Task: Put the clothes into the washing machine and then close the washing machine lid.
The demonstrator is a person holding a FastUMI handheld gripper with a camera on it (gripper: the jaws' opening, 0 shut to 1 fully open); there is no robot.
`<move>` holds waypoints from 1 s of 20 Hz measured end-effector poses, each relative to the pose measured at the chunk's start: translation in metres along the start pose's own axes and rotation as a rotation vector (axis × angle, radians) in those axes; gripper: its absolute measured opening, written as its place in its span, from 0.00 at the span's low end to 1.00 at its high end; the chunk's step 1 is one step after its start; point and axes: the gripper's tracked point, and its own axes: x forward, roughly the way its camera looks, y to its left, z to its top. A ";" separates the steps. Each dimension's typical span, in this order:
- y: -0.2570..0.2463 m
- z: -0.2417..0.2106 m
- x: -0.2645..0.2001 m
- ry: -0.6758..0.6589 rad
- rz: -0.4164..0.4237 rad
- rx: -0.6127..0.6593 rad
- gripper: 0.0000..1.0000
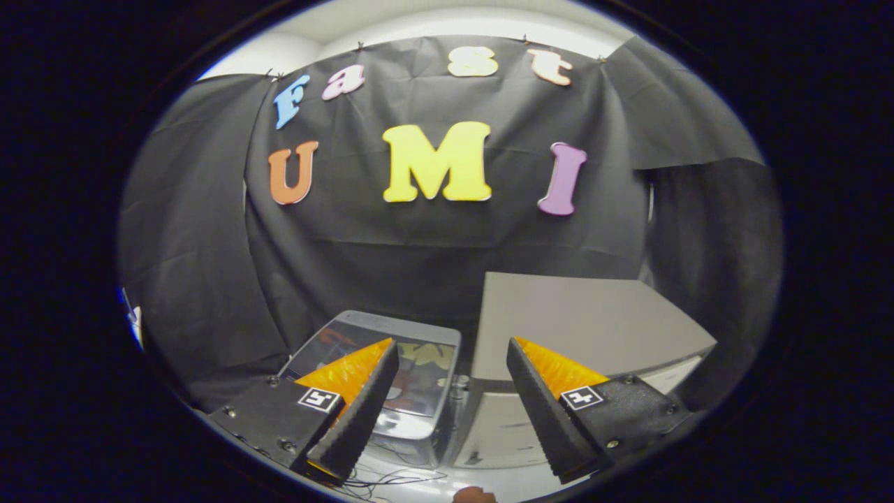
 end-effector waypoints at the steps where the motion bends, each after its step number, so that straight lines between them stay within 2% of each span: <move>1: -0.014 -0.008 -0.010 0.008 -0.013 -0.009 1.00; 4: -0.055 -0.014 -0.040 -0.013 -0.081 -0.012 1.00; 8: -0.079 -0.027 -0.068 -0.025 -0.123 0.005 1.00; 14: -0.087 -0.029 -0.100 -0.055 -0.116 0.002 1.00; 20: -0.088 -0.029 -0.103 -0.062 -0.110 0.008 1.00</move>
